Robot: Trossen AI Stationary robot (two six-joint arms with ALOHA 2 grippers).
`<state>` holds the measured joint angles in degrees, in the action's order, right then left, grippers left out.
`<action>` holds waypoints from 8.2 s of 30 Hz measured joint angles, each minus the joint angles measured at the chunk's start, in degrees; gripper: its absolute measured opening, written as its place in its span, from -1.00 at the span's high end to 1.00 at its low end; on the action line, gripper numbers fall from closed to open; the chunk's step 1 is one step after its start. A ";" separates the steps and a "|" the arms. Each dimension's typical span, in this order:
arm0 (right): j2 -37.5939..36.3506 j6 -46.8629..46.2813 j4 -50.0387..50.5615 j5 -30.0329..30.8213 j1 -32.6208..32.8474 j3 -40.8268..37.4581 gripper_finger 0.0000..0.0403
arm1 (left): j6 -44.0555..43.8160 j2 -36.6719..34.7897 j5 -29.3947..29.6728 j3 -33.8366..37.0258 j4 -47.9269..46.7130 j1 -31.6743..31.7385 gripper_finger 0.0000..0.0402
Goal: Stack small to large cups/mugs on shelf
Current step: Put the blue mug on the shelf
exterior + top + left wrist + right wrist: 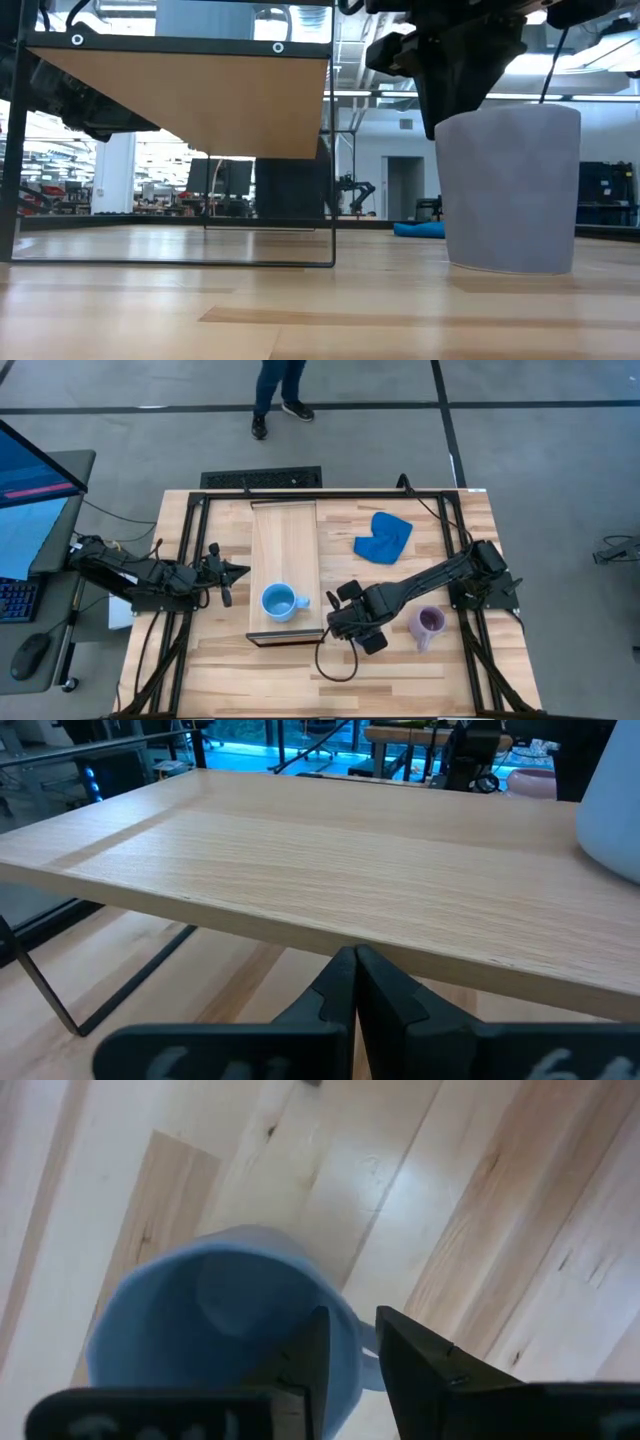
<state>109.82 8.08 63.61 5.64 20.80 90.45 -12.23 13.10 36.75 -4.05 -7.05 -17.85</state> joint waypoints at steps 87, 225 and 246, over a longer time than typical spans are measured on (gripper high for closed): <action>-23.49 -19.44 8.31 -1.06 -31.27 5.27 0.95 | -0.92 0.02 -0.27 0.02 -0.57 0.00 1.00; 5.79 -37.66 4.25 -10.06 -27.67 39.32 0.95 | -4.53 2.29 -5.55 0.05 -0.63 -0.02 1.00; 5.79 -38.23 2.84 -11.81 -28.06 35.09 0.95 | -4.53 2.27 -5.61 0.05 -0.63 -0.02 1.00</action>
<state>115.61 -30.15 66.45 -6.17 -7.27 125.55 -16.75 15.38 31.14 -4.00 -7.68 -17.87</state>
